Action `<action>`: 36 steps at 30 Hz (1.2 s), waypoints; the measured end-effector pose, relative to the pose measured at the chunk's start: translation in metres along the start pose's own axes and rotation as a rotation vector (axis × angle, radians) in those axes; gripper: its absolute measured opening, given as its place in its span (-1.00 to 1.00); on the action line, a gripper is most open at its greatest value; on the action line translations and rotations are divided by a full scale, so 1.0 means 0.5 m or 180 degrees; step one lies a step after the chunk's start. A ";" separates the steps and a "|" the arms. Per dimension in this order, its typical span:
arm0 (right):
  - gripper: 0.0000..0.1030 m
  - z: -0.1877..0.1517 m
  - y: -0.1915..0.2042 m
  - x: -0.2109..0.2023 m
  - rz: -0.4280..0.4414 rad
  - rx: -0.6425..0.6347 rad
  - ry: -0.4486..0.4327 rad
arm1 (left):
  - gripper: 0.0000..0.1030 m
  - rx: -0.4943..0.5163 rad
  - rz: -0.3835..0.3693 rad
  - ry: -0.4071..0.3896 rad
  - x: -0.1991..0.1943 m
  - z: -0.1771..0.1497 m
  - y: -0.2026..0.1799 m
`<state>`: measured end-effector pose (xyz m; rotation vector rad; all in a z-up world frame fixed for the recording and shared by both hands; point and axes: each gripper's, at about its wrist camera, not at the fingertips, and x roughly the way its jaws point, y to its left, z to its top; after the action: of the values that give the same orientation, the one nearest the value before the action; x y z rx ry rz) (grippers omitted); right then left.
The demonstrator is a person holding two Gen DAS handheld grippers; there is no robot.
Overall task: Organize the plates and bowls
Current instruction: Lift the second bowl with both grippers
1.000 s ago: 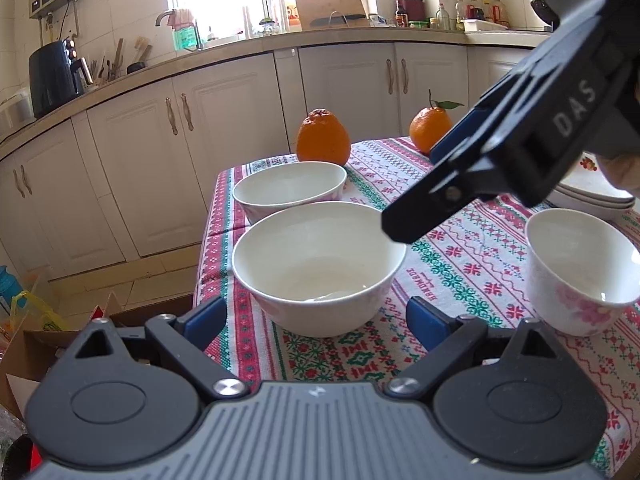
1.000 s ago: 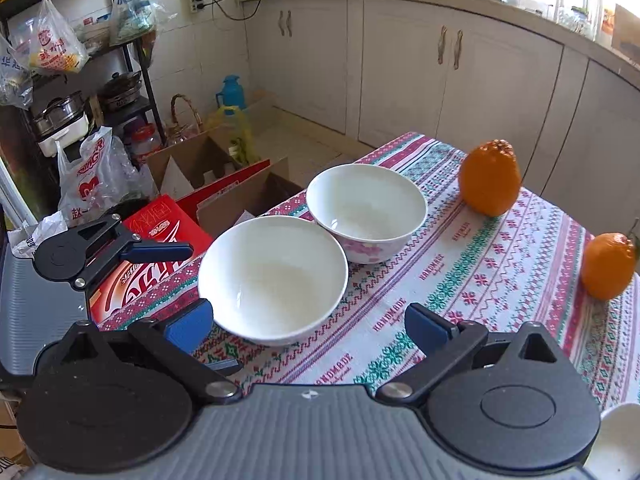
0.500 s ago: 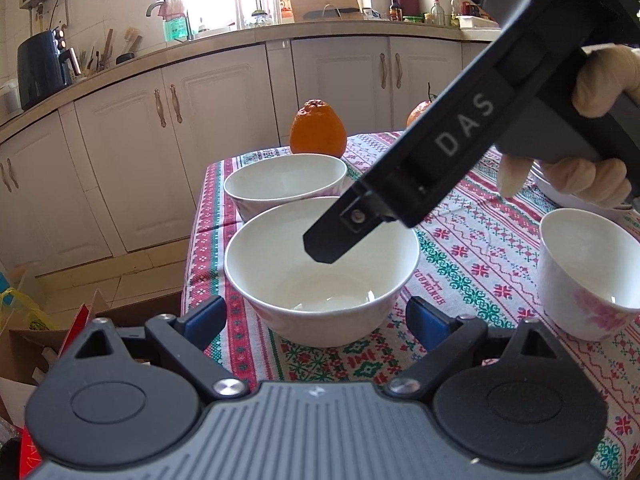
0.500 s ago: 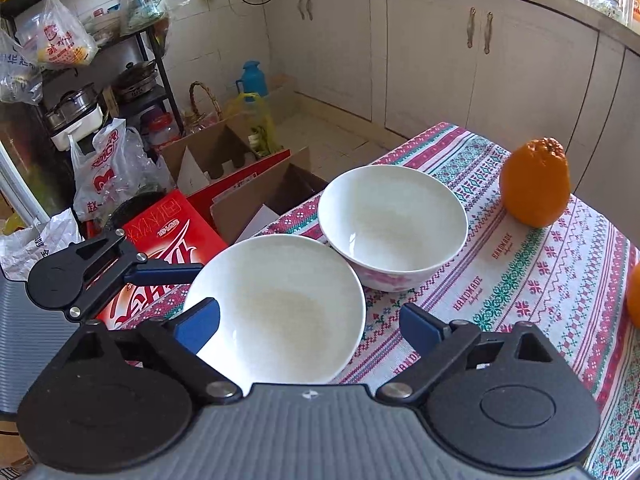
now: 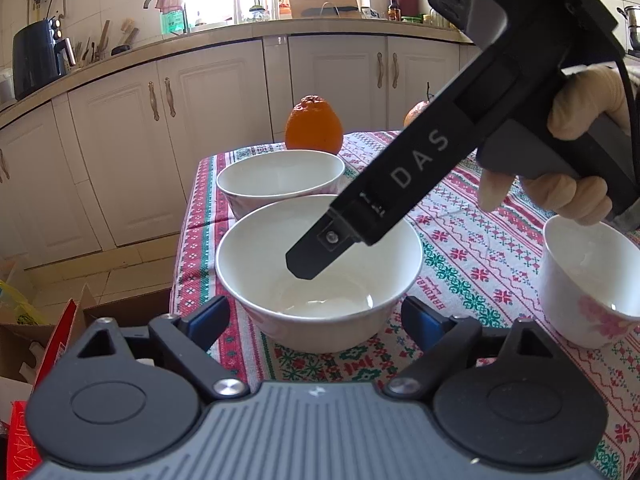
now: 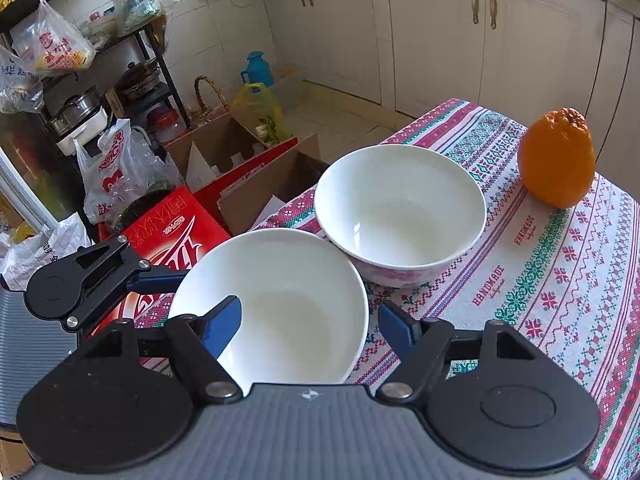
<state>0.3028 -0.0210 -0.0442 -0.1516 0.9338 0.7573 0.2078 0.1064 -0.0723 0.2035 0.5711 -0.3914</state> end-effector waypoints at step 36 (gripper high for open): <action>0.37 -0.084 0.031 -0.145 0.0109 0.0138 -0.0146 | 0.68 0.0173 -0.0131 0.0122 -0.096 0.031 -0.098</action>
<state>0.2382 -0.0657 -0.0106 -0.0801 0.9104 0.7688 0.1579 0.0721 -0.0365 0.2521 0.6034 -0.4442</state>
